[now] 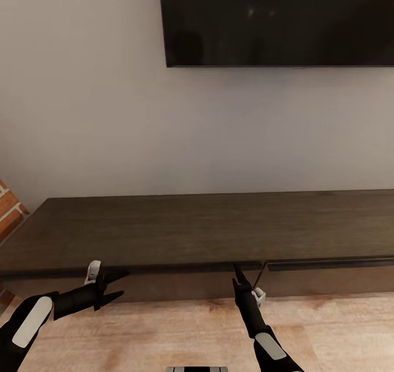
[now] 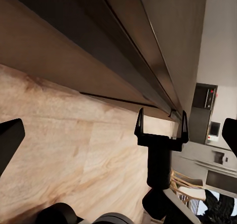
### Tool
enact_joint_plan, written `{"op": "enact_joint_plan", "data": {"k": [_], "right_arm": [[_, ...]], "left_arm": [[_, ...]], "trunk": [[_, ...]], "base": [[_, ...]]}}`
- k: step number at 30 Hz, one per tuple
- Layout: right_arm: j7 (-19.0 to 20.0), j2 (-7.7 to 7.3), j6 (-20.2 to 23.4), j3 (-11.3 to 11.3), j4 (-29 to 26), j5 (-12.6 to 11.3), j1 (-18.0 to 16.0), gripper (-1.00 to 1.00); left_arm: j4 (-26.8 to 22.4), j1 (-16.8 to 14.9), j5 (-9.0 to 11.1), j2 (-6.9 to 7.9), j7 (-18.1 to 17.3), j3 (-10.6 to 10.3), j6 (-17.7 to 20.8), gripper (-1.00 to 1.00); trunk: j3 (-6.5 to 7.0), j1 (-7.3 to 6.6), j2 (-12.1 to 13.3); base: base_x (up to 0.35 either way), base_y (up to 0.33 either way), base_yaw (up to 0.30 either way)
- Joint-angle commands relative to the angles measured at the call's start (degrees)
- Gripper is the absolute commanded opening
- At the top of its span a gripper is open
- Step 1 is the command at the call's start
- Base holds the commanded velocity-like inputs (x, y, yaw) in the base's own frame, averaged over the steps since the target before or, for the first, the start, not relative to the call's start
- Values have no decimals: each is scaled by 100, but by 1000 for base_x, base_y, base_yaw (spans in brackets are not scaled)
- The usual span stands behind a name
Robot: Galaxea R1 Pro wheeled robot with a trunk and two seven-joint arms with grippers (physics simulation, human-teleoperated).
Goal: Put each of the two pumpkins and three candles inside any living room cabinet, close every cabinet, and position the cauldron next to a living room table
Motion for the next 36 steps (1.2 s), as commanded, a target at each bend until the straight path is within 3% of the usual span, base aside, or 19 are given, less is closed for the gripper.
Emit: {"op": "enact_joint_plan", "data": {"k": [1,26,27,36], "right_arm": [[0,0,0,0,0,1,0,100],[-34,0,-1,4,0,3,0,100],[-34,0,0,8,0,5,0,-100],[-41,9,0,10,0,3,0,-100]], "left_arm": [[0,0,0,0,0,-1,0,100],[0,0,0,0,0,-5,0,100],[0,0,0,0,0,-6,0,100],[0,0,0,0,0,1,0,100]], "trunk": [[0,0,0],[0,0,0],[0,0,0],[0,0,0]], "base": [[3,0,0],[0,0,0],[0,0,0],[-11,48,0]]}}
